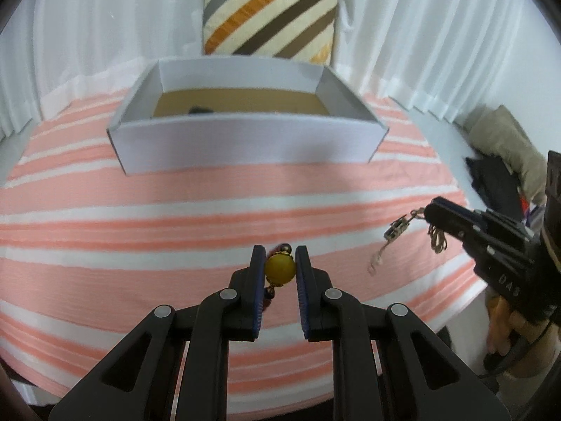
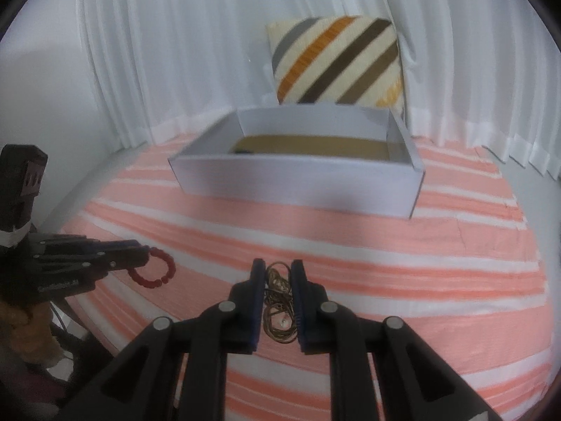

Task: Organize jewelry
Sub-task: 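Carry the red bracelet and silver keychain into the white box with both tools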

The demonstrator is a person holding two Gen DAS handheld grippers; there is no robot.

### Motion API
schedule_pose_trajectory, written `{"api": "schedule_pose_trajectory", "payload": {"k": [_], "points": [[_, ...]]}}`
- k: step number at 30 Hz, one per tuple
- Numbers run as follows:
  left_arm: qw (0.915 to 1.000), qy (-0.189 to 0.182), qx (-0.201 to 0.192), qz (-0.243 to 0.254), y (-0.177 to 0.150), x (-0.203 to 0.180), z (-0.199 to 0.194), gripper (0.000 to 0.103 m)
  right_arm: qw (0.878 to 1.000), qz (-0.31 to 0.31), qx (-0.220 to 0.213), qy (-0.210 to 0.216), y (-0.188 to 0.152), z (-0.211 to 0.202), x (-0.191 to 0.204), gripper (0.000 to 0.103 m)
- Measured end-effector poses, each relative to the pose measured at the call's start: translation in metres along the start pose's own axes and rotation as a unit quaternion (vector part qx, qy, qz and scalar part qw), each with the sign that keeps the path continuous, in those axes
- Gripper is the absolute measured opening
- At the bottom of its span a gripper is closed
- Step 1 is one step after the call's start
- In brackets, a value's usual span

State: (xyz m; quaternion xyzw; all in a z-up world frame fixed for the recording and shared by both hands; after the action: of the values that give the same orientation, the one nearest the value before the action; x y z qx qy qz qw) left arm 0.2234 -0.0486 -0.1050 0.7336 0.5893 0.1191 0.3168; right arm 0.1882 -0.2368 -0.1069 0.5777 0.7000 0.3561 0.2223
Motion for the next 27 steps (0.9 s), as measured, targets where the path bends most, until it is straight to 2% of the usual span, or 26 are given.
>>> {"api": "schedule_pose_trajectory", "payload": {"k": [8, 15, 22, 27], "points": [[0.9996, 0.002, -0.023, -0.017, 0.047, 0.009, -0.008, 0.015, 1.0, -0.018, -0.022, 0.001, 0.041, 0.002, 0.002, 0.015], [0.9986, 0.007, -0.043, -0.031, 0.106, 0.019, -0.005, 0.015, 0.999, -0.017, -0.037, 0.004, 0.09, 0.016, -0.007, 0.015], [0.9983, 0.0, -0.047, -0.035, 0.177, 0.026, 0.026, 0.015, 0.999, -0.005, -0.05, -0.002, 0.15, 0.052, -0.023, 0.015], [0.9985, 0.003, -0.043, -0.034, 0.212, 0.03, 0.061, 0.015, 0.999, -0.003, -0.044, -0.015, 0.184, 0.09, -0.037, 0.015]]}}
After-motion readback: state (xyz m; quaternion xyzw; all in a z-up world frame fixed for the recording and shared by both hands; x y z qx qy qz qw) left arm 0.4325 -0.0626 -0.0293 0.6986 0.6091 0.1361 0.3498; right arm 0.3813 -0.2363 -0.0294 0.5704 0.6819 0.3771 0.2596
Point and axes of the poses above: each gripper's, at about its wrist camera, not at the fingertips, and z roughly the way its jaws point, x to its left, y to its top, the point moved 2 cm from there along z, roughly the way its jaws point, and after that the axes turned 2 degrees about -z, right-handed, at the moved point
